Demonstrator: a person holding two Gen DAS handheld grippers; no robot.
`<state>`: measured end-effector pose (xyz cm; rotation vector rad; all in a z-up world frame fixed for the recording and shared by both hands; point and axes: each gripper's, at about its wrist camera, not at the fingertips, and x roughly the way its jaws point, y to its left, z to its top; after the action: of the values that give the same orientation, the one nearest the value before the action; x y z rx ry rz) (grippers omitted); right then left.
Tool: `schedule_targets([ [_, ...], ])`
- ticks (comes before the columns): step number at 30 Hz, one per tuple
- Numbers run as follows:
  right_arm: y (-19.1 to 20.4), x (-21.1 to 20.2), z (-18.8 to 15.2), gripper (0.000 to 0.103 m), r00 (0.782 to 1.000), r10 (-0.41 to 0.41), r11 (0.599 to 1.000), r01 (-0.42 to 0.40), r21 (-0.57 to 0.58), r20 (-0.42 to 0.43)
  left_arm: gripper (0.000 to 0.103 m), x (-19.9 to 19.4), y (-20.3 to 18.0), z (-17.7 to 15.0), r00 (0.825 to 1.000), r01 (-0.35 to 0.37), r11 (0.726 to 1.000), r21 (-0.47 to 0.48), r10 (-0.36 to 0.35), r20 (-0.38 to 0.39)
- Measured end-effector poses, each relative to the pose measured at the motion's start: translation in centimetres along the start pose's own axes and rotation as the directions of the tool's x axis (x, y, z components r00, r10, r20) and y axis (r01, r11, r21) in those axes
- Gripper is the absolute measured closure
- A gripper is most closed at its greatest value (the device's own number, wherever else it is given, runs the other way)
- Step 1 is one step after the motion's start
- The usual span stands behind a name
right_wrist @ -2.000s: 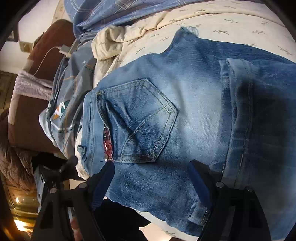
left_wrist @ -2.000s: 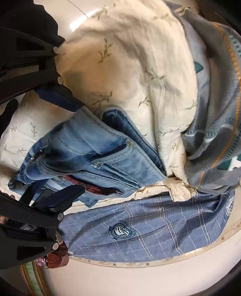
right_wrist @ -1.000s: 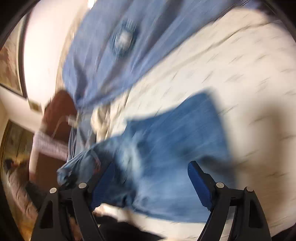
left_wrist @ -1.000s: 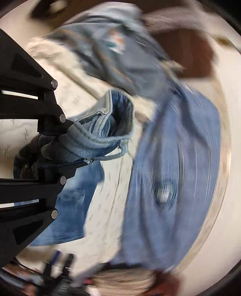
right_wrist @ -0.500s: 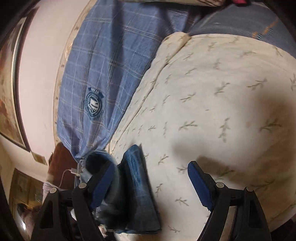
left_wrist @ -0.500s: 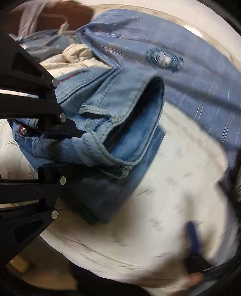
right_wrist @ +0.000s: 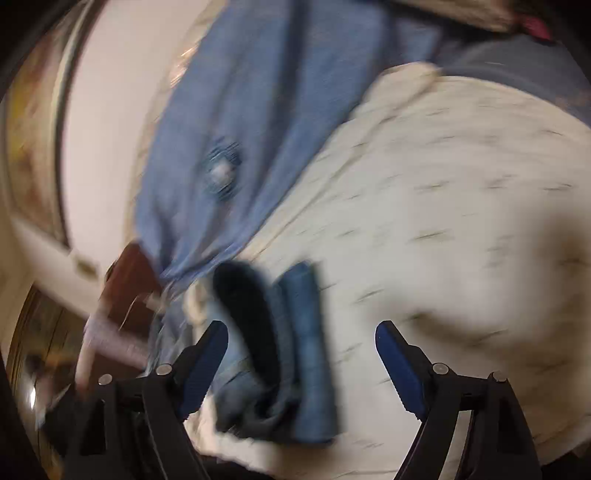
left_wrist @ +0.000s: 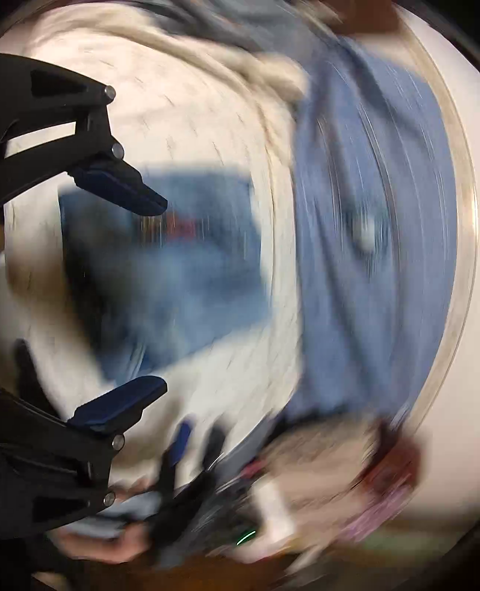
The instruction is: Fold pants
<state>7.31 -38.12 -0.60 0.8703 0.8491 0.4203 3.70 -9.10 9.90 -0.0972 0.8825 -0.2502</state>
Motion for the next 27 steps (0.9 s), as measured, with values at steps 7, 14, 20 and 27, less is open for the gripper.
schedule_targets([
  [7, 4.7, 8.3, -0.5, 0.018, 0.969, -0.038, 0.99, 0.002, -0.143, -0.246, 0.014, 6.0, 7.2, -1.6, 0.981, -0.136, 0.975, -0.173, 0.107, -0.164],
  [14, 10.3, 8.6, -3.1, 0.085, 0.926, -0.213, 0.937, 0.103, -0.335, -0.311, 0.012, 5.9, 7.2, -3.3, 0.984, -0.091, 0.981, -0.173, 0.062, -0.167],
  [20, 6.1, 10.5, -4.7, 0.084, 0.894, -0.309, 0.93, 0.214, -0.299, -0.324, 0.012, 4.9, 5.2, -1.3, 0.986, -0.156, 0.985, -0.076, 0.15, -0.076],
  [27, 6.6, 9.0, -3.9, 0.063, 0.891, -0.29, 0.941, 0.2, -0.272, -0.35, 0.008, 8.9, 1.8, -2.6, 0.942, -0.243, 0.953, 0.181, 0.276, -0.19],
])
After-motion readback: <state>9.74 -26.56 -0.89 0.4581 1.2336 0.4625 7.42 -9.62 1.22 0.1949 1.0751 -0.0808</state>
